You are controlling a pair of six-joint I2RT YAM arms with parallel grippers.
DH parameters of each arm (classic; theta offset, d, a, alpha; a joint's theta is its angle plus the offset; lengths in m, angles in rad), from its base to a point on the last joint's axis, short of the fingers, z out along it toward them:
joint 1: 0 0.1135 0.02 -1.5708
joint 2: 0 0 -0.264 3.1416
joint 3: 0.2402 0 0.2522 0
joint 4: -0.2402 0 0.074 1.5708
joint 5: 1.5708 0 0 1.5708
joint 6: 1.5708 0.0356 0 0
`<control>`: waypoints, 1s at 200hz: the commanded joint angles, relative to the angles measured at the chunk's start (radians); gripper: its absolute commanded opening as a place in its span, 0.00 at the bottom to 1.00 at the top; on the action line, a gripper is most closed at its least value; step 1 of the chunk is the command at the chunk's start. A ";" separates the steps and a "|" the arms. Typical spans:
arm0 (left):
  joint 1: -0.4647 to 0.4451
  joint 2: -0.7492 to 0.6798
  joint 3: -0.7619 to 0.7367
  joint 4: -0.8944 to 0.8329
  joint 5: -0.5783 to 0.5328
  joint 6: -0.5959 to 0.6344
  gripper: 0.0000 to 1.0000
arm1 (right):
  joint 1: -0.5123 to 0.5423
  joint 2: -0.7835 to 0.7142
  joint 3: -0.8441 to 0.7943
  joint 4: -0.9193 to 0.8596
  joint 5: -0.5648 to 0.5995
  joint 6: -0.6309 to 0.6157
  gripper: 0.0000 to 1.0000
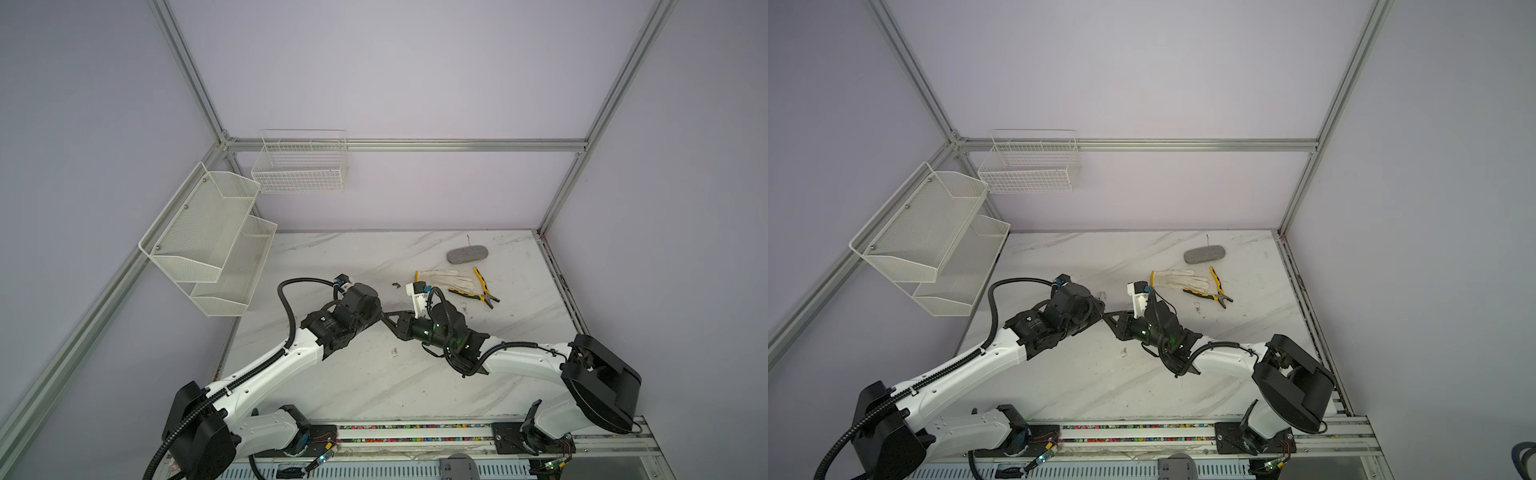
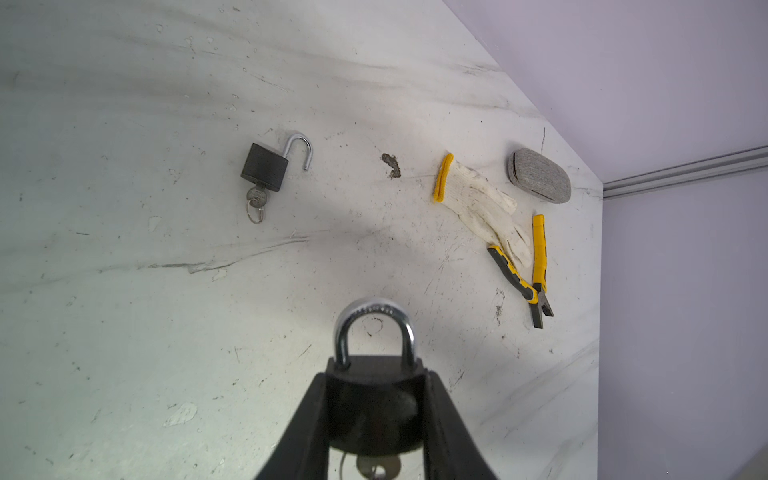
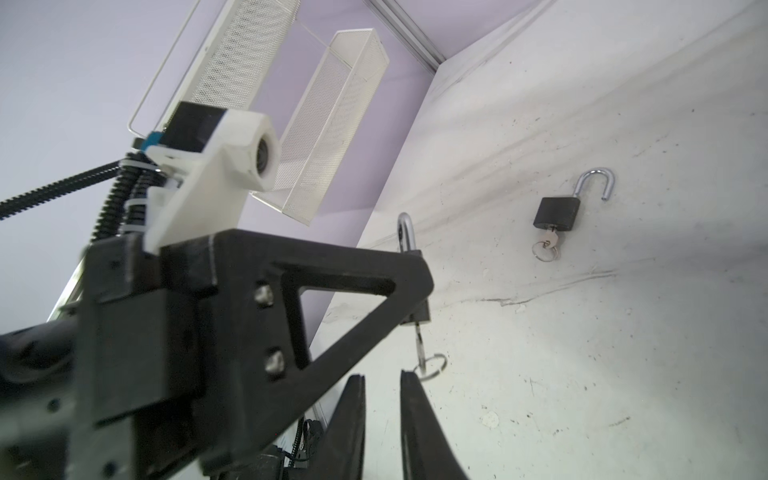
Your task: Unlock with the key
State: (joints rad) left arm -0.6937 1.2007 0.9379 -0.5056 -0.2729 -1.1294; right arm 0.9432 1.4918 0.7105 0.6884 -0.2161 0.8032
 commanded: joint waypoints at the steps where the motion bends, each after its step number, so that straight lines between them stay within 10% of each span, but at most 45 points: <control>1: 0.009 -0.033 0.041 0.019 -0.050 0.018 0.00 | 0.000 -0.027 -0.023 0.003 0.005 0.054 0.24; 200: 0.022 -0.060 0.033 0.079 0.005 0.006 0.00 | -0.007 0.125 0.107 0.032 0.030 0.059 0.19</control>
State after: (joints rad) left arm -0.6762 1.1694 0.9379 -0.4755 -0.2749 -1.1328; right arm 0.9413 1.5997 0.7902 0.7128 -0.2016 0.8787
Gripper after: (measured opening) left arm 0.305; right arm 0.205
